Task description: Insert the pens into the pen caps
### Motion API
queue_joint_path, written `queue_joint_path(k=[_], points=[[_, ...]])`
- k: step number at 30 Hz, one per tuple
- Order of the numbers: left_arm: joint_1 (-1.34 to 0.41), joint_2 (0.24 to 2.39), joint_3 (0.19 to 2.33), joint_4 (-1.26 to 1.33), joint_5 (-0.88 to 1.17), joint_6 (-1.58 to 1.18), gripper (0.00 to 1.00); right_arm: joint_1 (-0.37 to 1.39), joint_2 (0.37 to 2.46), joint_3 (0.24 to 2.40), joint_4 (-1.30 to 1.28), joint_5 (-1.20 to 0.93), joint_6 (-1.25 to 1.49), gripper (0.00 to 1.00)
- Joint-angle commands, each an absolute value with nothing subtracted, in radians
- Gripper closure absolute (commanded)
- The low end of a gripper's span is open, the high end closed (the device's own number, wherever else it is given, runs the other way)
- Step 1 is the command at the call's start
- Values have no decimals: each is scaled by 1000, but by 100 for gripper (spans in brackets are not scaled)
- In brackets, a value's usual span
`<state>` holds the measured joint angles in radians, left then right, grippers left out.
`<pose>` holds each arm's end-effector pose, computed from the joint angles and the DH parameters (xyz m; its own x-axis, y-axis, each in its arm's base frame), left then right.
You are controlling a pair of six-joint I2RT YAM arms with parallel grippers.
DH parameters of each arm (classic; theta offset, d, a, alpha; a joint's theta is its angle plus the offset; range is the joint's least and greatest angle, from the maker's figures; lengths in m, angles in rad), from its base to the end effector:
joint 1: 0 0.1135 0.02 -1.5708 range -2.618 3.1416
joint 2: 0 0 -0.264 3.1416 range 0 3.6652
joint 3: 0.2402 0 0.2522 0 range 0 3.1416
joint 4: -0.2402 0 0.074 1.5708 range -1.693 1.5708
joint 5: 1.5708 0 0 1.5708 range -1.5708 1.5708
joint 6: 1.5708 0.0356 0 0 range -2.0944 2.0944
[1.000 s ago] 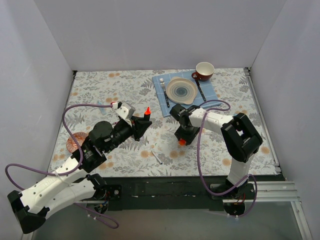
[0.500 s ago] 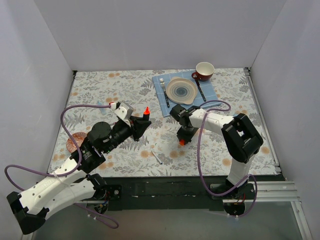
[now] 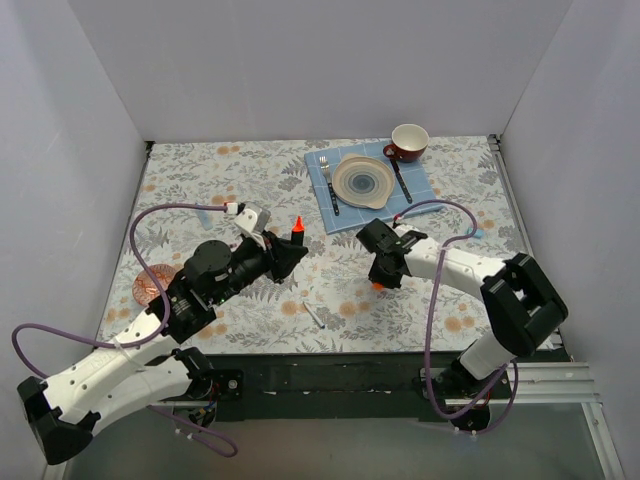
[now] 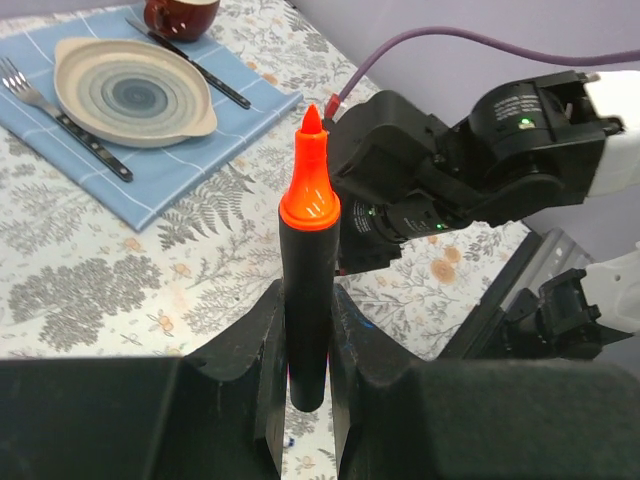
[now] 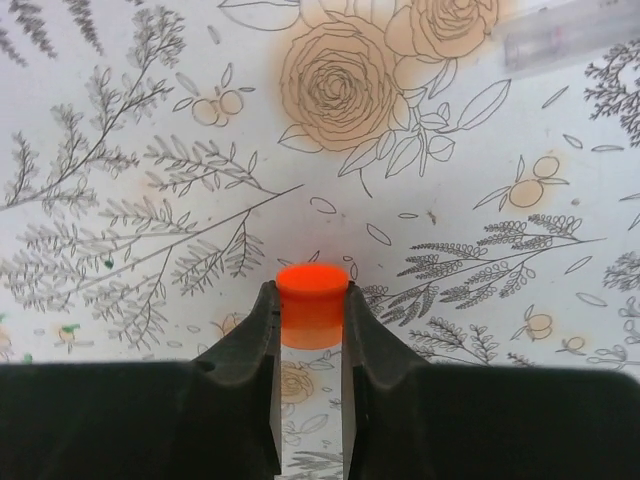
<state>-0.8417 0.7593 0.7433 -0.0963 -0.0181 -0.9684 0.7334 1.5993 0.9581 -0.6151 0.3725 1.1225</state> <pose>0.1226 -0.1363 0.3390 -0.6468 -0.5125 -0.5647 0.3542 0.4539 -0.8176 0.2262 0.1864 0.1770 -0.7927 0.4156 -0.4460 0.4027 0.9062 0.1288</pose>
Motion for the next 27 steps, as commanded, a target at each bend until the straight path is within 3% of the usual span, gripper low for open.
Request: queue_joint_path(k=[1, 9, 27], points=[[-848, 770, 732, -138, -2, -1115, 100, 733, 1468, 879, -394, 347, 791, 99], [-848, 755, 678, -130, 31, -1196, 100, 735, 1529, 867, -350, 149, 566, 99], [-848, 842, 496, 89, 117, -1316, 100, 733, 1456, 945, -394, 212, 492, 99]])
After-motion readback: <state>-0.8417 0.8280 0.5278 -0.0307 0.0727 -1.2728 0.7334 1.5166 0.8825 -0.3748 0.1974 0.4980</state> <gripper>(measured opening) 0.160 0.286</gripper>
